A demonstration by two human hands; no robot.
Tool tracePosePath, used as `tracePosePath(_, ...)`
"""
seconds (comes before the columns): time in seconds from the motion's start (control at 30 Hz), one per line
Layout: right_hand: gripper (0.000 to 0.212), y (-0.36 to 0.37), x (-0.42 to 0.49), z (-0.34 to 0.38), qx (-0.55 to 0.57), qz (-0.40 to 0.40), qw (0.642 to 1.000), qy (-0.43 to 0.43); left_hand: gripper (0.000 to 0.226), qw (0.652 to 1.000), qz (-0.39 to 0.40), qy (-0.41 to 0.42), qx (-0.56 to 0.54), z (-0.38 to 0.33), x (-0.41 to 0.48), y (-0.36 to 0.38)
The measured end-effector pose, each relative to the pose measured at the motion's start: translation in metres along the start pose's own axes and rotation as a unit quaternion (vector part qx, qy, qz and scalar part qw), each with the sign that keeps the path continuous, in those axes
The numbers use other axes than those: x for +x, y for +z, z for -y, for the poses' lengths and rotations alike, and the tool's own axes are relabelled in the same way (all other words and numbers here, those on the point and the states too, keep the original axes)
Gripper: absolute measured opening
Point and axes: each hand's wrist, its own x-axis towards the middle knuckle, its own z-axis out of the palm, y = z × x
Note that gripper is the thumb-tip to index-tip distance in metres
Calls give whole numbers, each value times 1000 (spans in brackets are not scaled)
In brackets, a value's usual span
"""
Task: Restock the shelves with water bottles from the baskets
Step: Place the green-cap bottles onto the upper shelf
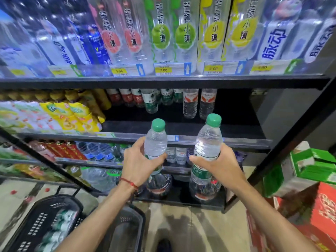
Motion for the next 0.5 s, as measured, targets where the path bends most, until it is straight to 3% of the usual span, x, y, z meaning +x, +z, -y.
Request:
tracePosePath(0.1, 37, 7, 8, 0, -12, -10, 1000, 7, 59, 999, 3, 20, -37, 5, 20, 0)
tracePosePath(0.27, 41, 27, 23, 2, -16, -62, 998, 13, 68, 992, 23, 100, 67, 14, 60, -15)
tracePosePath(0.5, 50, 55, 29, 3, -21, -113, 993, 10, 70, 977, 8, 213, -7, 46, 94, -11)
